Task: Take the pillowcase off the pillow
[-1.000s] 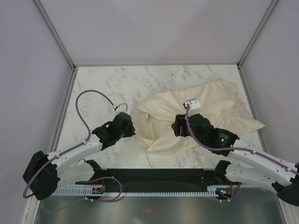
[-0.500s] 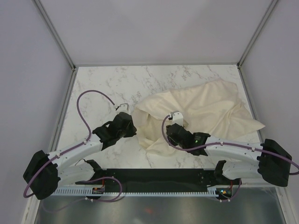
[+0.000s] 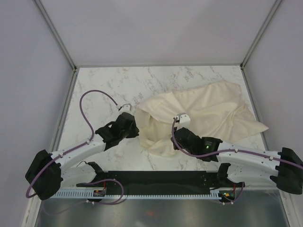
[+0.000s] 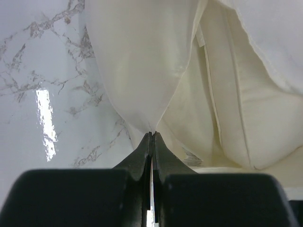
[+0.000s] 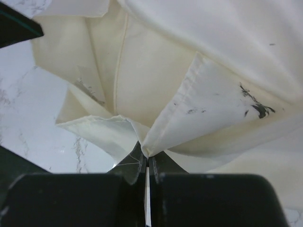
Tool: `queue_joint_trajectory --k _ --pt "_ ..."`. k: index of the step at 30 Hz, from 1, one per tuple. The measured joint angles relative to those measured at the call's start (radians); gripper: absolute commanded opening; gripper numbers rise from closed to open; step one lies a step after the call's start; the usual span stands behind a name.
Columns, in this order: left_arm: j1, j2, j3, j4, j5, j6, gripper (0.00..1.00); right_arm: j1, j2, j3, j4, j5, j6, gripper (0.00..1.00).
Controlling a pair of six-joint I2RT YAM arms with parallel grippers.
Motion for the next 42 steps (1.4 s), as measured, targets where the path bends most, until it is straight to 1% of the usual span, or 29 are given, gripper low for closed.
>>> queue_joint_trajectory --k 3,6,13,17,22,25,26,27,28,30,31,37,40,42 --pt "0.013 0.059 0.035 0.006 0.001 0.019 0.02 0.066 -0.071 -0.010 -0.040 -0.002 0.033 0.00" --pt "0.035 0.116 0.081 0.021 0.006 0.039 0.02 0.126 -0.099 -0.011 -0.076 0.002 0.069 0.00" --pt "0.111 0.162 0.166 0.039 0.041 0.080 0.02 0.262 -0.058 -0.056 -0.120 0.031 0.187 0.00" --pt "0.158 0.162 0.177 0.046 0.068 0.094 0.02 0.296 -0.016 -0.106 -0.124 0.053 0.259 0.00" --pt "0.172 0.161 0.173 0.046 0.089 0.101 0.02 0.300 0.003 -0.153 -0.120 0.105 0.323 0.00" --pt "0.174 0.155 0.149 0.056 0.093 0.102 0.02 0.300 0.013 -0.155 -0.119 0.129 0.335 0.07" --pt "0.175 0.150 0.134 0.058 0.097 0.102 0.02 0.300 0.018 -0.154 -0.120 0.135 0.335 0.18" --pt "0.175 0.147 0.123 0.059 0.100 0.102 0.02 0.300 0.021 -0.154 -0.120 0.139 0.335 0.26" --pt "0.175 0.143 0.114 0.061 0.103 0.103 0.02 0.300 0.025 -0.147 -0.128 0.142 0.323 0.37" --pt "0.176 0.134 0.098 0.064 0.106 0.103 0.02 0.301 0.029 -0.116 -0.146 0.145 0.302 0.46" --pt "0.177 0.130 0.092 0.067 0.107 0.103 0.02 0.301 0.029 -0.091 -0.155 0.147 0.291 0.52" --pt "0.177 0.105 0.038 0.084 0.114 0.102 0.02 0.302 0.032 0.132 -0.199 0.174 0.174 0.66" --pt "0.177 0.101 0.005 0.090 0.125 0.102 0.02 0.293 0.060 0.240 -0.197 0.214 0.095 0.67" --pt "0.177 0.097 -0.012 0.091 0.134 0.101 0.02 0.257 0.114 0.311 -0.179 0.220 0.027 0.67"
